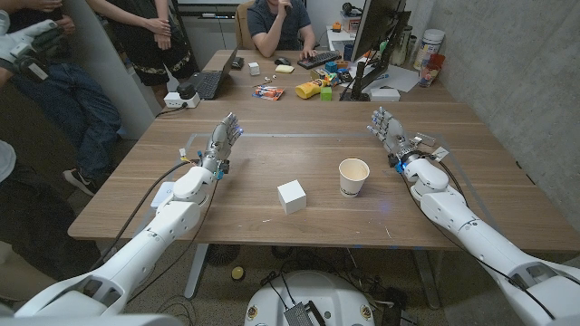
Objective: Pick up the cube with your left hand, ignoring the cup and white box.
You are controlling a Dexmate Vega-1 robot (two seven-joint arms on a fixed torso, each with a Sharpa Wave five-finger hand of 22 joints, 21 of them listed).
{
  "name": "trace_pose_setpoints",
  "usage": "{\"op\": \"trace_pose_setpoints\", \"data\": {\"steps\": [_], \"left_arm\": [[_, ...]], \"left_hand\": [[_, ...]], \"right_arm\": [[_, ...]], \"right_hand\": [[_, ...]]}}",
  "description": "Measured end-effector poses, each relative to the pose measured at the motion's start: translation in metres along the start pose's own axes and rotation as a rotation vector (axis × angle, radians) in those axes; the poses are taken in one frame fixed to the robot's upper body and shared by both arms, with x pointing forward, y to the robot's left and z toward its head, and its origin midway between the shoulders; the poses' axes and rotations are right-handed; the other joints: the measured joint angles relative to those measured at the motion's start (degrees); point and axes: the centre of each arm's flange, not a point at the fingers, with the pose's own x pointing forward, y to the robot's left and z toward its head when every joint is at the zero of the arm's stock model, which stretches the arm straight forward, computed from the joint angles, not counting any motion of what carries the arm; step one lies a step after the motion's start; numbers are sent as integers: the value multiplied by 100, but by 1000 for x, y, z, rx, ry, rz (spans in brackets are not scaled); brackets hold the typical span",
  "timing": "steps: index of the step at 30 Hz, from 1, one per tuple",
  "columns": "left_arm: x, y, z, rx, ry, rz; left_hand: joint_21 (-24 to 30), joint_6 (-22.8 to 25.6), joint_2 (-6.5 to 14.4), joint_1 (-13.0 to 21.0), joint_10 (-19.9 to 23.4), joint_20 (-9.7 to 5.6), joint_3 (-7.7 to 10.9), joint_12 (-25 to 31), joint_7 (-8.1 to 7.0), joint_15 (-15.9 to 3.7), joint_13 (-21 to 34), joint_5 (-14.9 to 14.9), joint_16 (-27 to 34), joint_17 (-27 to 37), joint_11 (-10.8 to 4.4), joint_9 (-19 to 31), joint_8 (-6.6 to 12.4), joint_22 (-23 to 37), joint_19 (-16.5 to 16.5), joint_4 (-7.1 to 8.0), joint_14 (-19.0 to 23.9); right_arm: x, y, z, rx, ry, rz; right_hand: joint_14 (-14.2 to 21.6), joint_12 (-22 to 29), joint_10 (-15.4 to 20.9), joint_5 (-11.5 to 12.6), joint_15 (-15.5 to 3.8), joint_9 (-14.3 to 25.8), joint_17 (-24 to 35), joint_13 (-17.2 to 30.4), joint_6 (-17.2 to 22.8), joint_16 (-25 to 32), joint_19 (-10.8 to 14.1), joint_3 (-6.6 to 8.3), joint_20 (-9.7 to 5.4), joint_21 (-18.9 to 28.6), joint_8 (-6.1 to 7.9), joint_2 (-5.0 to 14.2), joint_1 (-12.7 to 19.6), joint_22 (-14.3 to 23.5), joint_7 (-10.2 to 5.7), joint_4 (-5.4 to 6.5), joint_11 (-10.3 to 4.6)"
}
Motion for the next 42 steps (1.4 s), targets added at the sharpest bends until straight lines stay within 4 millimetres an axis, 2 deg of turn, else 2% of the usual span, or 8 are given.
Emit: {"op": "trace_pose_setpoints", "data": {"steps": [10,14,21,26,30,32,37,42], "left_arm": [[-7,11,0,14,0,46],[-8,13,1,18,-3,53],[-9,13,5,39,-31,65],[-8,14,9,64,-58,71],[-7,13,14,97,-89,79],[-7,12,17,118,-108,86],[-6,9,28,210,-175,106],[-6,6,35,267,-215,114]], "left_hand": [[0,0,0,0,0,0,0,0,0,0,0,0,0,0,0,0,0,-1,0,0,0],[0,1,0,0,1,60,-1,0,-1,0,0,0,0,-1,-1,-1,21,-1,60,-1,1],[44,193,28,33,110,17,110,45,-149,-12,28,0,40,-17,-63,-1,84,-5,159,-82,55],[44,565,89,356,233,114,248,85,-566,5,28,0,40,-41,-45,23,150,-16,253,-415,195],[44,781,19,507,335,237,309,106,-887,22,52,-14,40,-27,-146,26,150,-16,315,-637,272],[44,870,-35,598,366,255,330,129,-976,-22,53,-36,40,-27,-177,26,150,-16,298,-754,316],[44,1109,-112,809,508,117,369,133,-1213,-114,53,-36,40,-27,-256,26,194,-16,348,-1042,408],[44,1140,-106,905,558,48,392,171,-1243,-209,53,-36,39,-27,-306,45,194,-16,376,-1159,430]], "right_arm": [[11,-3,2,-10,-2,26],[13,-3,3,-12,-3,32],[14,-3,3,-12,-5,33],[14,-4,2,-11,-5,32],[14,-4,2,-9,-8,30],[14,-5,2,-8,-8,30],[14,-5,1,-2,-8,31],[15,-5,0,4,-9,34]], "right_hand": [[0,0,0,0,-1,-1,0,0,-21,0,-1,0,1,0,0,0,0,0,21,0,-1],[0,0,0,0,-1,-1,-1,0,-21,0,-1,0,1,0,0,0,0,-1,20,0,-1],[0,0,0,0,-2,-1,-1,-1,-21,0,-1,0,1,0,0,0,0,-1,20,0,-2],[0,0,0,0,-2,-1,-1,-1,-21,0,-1,0,1,0,0,0,0,-1,20,0,-2],[0,0,0,0,-2,-1,-1,-1,-21,0,-1,0,1,0,0,0,0,-1,20,0,-2],[0,0,0,0,-2,-1,-1,-1,-21,0,-2,0,1,0,0,0,0,-1,20,0,-2],[0,0,0,0,-3,-2,-1,-1,-21,0,-2,0,1,0,0,0,0,-1,20,0,-3],[0,0,0,0,-3,-2,-2,-1,-21,21,31,0,34,0,0,0,0,-2,19,0,-3]]}}
